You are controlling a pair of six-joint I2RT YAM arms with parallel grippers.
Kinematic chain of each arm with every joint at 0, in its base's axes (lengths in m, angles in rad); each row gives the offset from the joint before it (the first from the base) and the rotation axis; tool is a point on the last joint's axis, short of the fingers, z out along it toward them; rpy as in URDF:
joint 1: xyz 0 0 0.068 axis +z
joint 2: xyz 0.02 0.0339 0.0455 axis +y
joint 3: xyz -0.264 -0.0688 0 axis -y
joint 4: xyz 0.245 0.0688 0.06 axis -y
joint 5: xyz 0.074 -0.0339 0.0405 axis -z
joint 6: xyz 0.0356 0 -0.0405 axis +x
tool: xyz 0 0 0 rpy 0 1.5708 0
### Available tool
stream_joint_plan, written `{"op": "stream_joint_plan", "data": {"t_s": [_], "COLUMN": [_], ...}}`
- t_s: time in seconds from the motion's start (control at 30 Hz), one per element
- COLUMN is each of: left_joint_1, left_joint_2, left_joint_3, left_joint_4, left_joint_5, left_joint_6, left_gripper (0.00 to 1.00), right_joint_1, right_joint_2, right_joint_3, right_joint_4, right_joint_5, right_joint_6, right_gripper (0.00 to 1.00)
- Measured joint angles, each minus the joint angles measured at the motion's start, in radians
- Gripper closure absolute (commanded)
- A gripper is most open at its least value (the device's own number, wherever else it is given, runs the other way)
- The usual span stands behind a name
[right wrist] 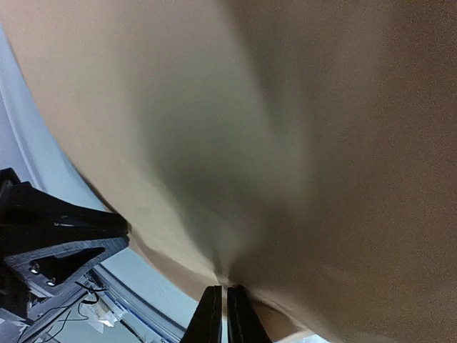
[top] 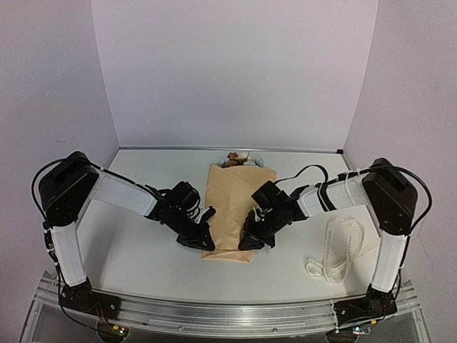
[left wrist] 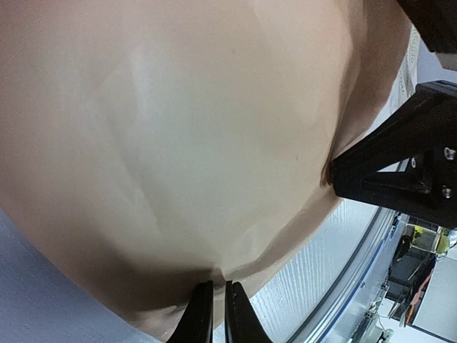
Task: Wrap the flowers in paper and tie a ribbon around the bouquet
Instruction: Press the fold line on the folded wrapping paper.
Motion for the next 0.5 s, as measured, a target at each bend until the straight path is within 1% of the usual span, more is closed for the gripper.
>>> {"op": "stream_joint_plan", "data": {"t_s": [0.1, 0.3, 0.5], "left_joint_1": [0.0, 0.013, 0.048], "left_joint_2": [0.0, 0.0, 0.032], "left_joint_3": [0.0, 0.0, 0.036], "left_joint_4": [0.001, 0.022, 0.026], "left_joint_5": [0.008, 0.029, 0.042], "left_joint_6": [-0.013, -0.033, -0.042], "left_gripper": [0.91, 0.85, 0.85], "right_joint_1": [0.0, 0.0, 0.0], "right_joint_2": [0.004, 0.017, 0.02], "right_joint_3": [-0.02, -0.023, -0.023], "right_joint_4": [0.004, 0.019, 0.022], "right_joint_5": [0.0, -0.004, -0.006], "right_joint_6": [0.003, 0.001, -0.004], "right_gripper": [0.97, 0.97, 0.97]}}
